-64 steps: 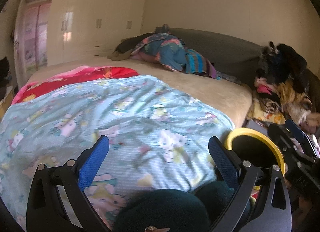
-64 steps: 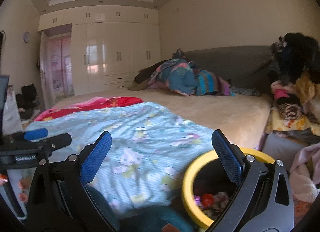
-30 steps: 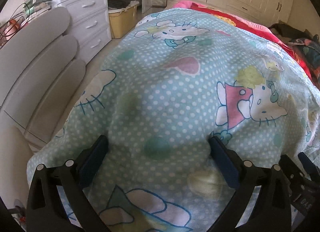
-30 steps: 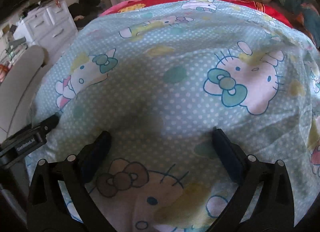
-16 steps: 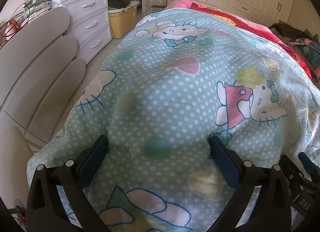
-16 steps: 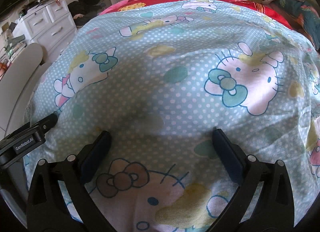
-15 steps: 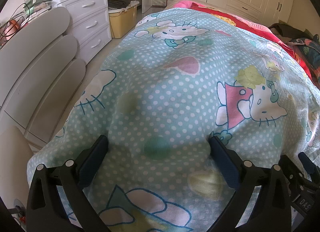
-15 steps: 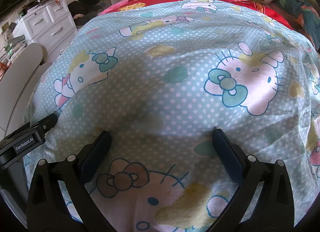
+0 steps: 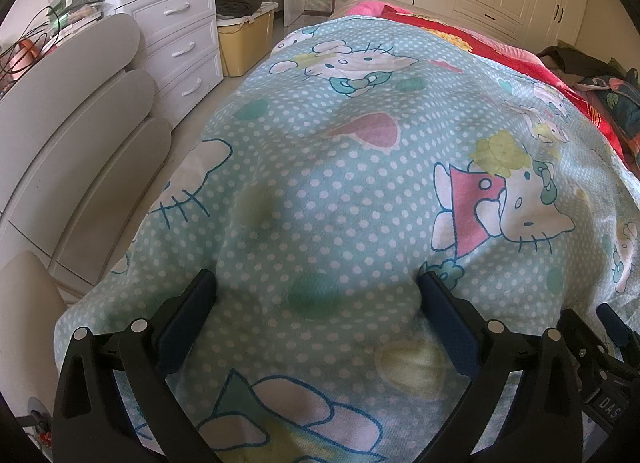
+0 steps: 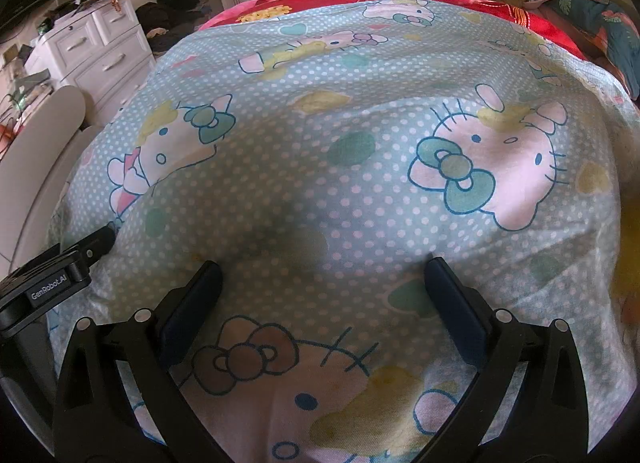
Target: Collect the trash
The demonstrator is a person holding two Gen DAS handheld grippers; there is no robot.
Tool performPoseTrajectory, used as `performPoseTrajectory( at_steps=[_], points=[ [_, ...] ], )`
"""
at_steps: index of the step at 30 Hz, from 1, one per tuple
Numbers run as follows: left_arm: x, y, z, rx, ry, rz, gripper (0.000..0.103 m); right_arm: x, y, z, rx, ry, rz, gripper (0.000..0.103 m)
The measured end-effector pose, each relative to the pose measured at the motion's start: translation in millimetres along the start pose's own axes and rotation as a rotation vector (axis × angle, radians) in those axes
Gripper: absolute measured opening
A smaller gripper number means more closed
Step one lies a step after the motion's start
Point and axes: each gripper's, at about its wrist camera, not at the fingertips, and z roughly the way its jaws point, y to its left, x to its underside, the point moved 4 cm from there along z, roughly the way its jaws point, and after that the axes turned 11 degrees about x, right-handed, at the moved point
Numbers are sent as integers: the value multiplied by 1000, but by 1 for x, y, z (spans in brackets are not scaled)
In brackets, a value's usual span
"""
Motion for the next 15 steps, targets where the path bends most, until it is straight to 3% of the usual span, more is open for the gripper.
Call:
performPoseTrajectory(
  at_steps=[15],
  points=[
    [1,4,4,0,-1,0,98,-1,0,0,1,-3,-1,94]
  ],
)
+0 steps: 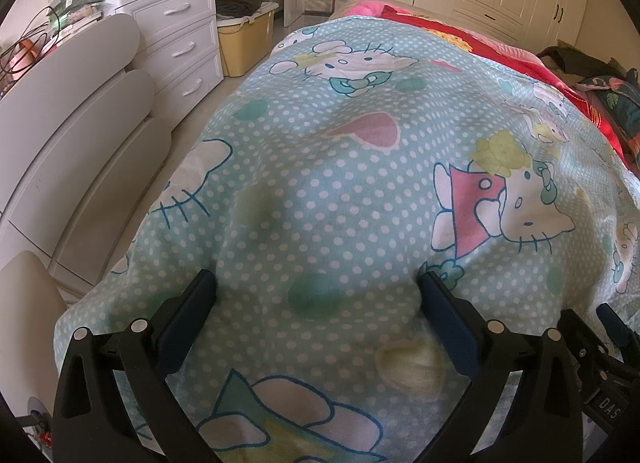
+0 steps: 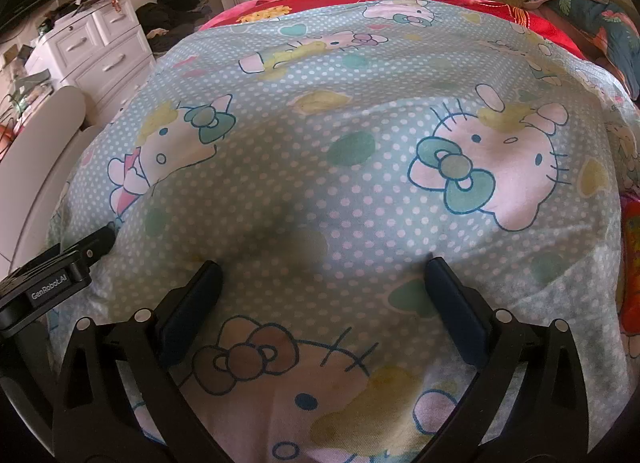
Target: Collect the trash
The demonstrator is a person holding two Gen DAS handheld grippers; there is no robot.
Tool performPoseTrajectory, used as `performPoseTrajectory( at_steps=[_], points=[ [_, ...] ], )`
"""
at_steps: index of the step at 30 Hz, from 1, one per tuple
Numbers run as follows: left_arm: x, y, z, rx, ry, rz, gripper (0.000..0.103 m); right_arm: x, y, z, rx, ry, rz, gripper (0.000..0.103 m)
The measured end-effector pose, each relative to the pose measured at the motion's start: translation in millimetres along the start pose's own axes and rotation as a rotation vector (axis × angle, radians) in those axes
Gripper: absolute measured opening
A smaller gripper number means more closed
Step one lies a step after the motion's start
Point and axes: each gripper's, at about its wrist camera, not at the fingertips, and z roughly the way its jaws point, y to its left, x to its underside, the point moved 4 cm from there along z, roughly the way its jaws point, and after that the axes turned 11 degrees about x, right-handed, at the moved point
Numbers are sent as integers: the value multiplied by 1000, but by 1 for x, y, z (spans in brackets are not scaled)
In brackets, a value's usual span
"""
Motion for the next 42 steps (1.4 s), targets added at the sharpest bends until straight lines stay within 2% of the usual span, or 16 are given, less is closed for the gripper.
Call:
performPoseTrajectory(
  at_steps=[42],
  points=[
    [4,1,0,-9,-5,4,98,0,0,0,0,1,-1,94]
  ],
)
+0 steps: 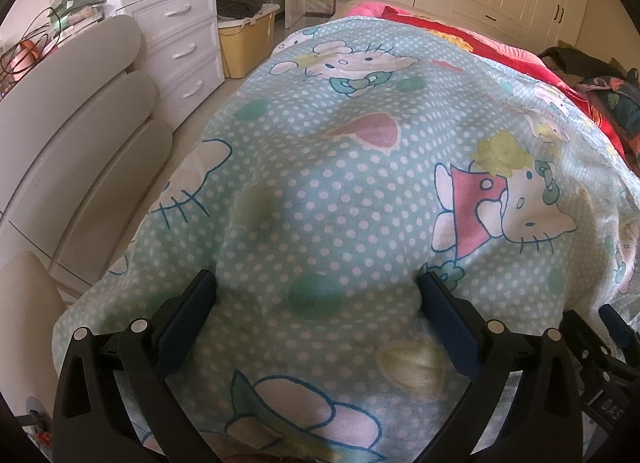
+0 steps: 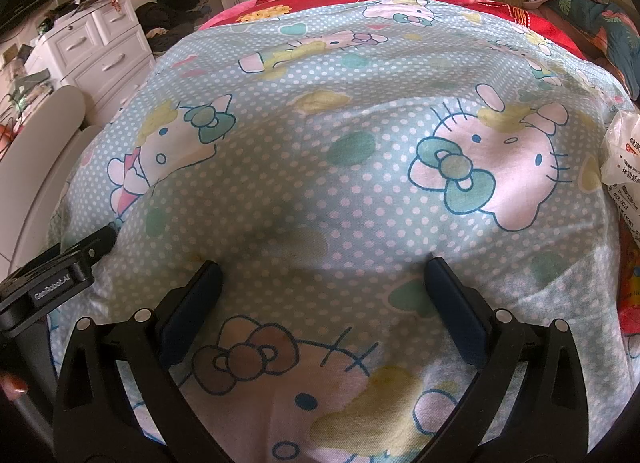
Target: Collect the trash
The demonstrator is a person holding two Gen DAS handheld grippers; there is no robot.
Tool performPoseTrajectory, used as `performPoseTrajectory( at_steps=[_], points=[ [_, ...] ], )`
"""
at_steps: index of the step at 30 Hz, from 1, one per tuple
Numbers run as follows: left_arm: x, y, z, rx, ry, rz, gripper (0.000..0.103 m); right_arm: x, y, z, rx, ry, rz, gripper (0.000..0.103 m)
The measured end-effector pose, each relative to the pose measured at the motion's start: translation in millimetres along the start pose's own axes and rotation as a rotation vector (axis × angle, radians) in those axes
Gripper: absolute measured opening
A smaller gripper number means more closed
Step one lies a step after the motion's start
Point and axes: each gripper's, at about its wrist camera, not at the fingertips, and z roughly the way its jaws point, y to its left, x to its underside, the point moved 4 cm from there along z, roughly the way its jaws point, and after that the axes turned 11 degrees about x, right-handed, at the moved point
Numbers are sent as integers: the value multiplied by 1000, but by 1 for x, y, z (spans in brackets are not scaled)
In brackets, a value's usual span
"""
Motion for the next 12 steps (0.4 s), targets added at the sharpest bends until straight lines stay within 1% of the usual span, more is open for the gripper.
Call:
performPoseTrajectory(
  at_steps=[12],
  points=[
    [2,0,-4,1,-4,0,98,0,0,0,-1,0,1,94]
  ],
)
